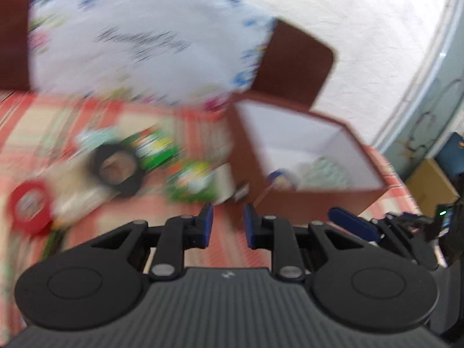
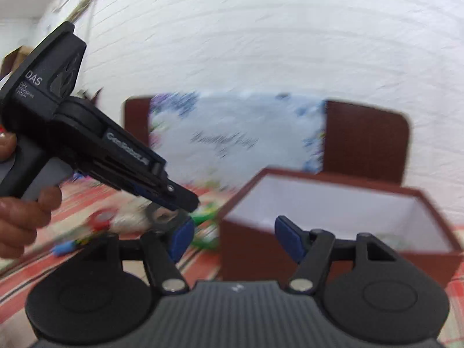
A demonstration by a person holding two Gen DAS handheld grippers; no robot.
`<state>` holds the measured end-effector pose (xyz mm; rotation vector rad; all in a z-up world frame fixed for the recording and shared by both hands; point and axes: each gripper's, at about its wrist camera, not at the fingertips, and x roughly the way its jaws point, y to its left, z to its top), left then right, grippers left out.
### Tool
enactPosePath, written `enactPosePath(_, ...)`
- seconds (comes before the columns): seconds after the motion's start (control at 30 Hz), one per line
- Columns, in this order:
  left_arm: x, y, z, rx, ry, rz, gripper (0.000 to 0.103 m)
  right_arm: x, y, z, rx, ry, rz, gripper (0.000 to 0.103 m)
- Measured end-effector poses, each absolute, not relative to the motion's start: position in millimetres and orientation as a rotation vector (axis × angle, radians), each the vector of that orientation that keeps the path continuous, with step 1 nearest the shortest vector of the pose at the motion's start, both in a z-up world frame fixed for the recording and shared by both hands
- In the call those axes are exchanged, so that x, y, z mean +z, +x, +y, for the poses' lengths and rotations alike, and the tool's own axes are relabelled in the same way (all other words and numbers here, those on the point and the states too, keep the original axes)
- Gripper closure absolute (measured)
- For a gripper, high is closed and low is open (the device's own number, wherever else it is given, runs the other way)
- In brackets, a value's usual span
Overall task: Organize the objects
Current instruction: 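Move the left gripper to the blue-capped marker on the cloth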
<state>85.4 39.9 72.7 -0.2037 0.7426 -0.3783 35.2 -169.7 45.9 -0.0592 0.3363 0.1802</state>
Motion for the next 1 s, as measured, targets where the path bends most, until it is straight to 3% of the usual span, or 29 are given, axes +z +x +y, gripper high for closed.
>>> enactPosePath(0.13, 39, 52, 114, -0.217, -0.27, 0.817, 0.078, 19, 42, -120, 0.303, -0.098, 0.481, 0.046)
enactPosePath(0.33, 22, 44, 172, -0.094, -0.276, 0.836, 0.078, 3, 56, -63, 0.416, -0.094, 0.591, 0.046)
enactPosePath(0.5, 6, 68, 158, -0.145, -0.194, 0.864, 0.078, 5, 65, -39, 0.415, -0.095, 0.623, 0.045)
enactPosePath(0.6, 2, 72, 155, -0.187, -0.227, 0.856, 0.083, 7, 65, -38, 0.383, -0.109, 0.624, 0.045)
enactPosePath(0.8, 2, 75, 114, -0.361, -0.347, 0.903, 0.068, 10, 55, -59, 0.293, -0.09, 0.618, 0.044)
enactPosePath(1.0, 23, 78, 124, -0.359, -0.395, 0.851, 0.066, 14, 48, -66, 0.309, -0.092, 0.613, 0.043)
